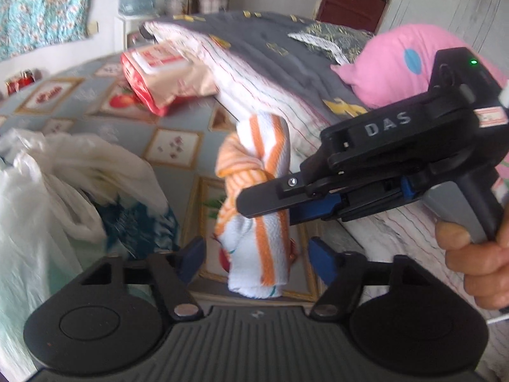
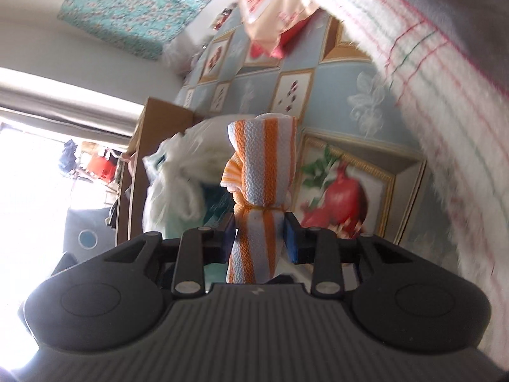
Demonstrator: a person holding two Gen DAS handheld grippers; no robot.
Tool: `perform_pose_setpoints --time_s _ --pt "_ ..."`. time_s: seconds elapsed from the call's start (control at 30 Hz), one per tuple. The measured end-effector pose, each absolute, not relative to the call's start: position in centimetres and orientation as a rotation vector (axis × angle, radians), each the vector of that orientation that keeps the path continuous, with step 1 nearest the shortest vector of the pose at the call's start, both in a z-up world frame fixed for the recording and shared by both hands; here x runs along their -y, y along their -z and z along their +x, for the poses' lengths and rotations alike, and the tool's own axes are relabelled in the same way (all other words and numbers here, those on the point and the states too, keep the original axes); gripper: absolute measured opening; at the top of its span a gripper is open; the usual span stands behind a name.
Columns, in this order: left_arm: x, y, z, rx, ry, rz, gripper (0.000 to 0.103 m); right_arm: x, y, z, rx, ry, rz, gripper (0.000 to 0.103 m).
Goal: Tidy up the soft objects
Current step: 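Grasp the orange-and-white striped towel on the bed with the right gripper, then carry the striped towel into the cardboard box and open the right gripper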
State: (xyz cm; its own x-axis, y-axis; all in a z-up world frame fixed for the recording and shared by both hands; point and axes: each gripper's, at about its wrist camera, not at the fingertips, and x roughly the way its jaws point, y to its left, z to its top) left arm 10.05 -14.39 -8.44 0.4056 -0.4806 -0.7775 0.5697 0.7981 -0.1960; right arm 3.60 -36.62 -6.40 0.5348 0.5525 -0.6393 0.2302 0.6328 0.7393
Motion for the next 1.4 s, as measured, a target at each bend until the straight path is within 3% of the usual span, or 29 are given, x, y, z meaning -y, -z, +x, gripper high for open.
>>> perform_pose_setpoints --time_s 0.03,0.13,0.43,0.87,1.13,1.4 --pt "14.3 8.4 9.9 -0.952 0.666 0.099 0.054 36.4 6.0 3.3 -1.016 -0.237 0.898 0.030" --pt "13.8 7.6 9.1 -0.937 0.656 0.091 0.044 35.5 4.2 2.5 -0.993 -0.258 0.861 0.030" --pt "8.8 2.0 4.5 -0.778 0.560 0.020 0.040 30.3 -1.4 2.7 -0.920 -0.470 0.759 0.030" --pt "-6.6 -2.0 0.6 -0.638 0.142 -0.146 0.039 12.5 -3.3 12.7 -1.063 -0.818 0.658 0.031" --pt "-14.8 -0.8 0.4 -0.629 0.038 -0.302 0.052 5.7 -2.2 18.6 -1.222 -0.675 0.484 0.032" --pt "-18.2 0.4 0.1 -0.633 -0.003 -0.349 0.052 4.4 -2.7 17.7 -1.201 -0.548 0.334 0.048"
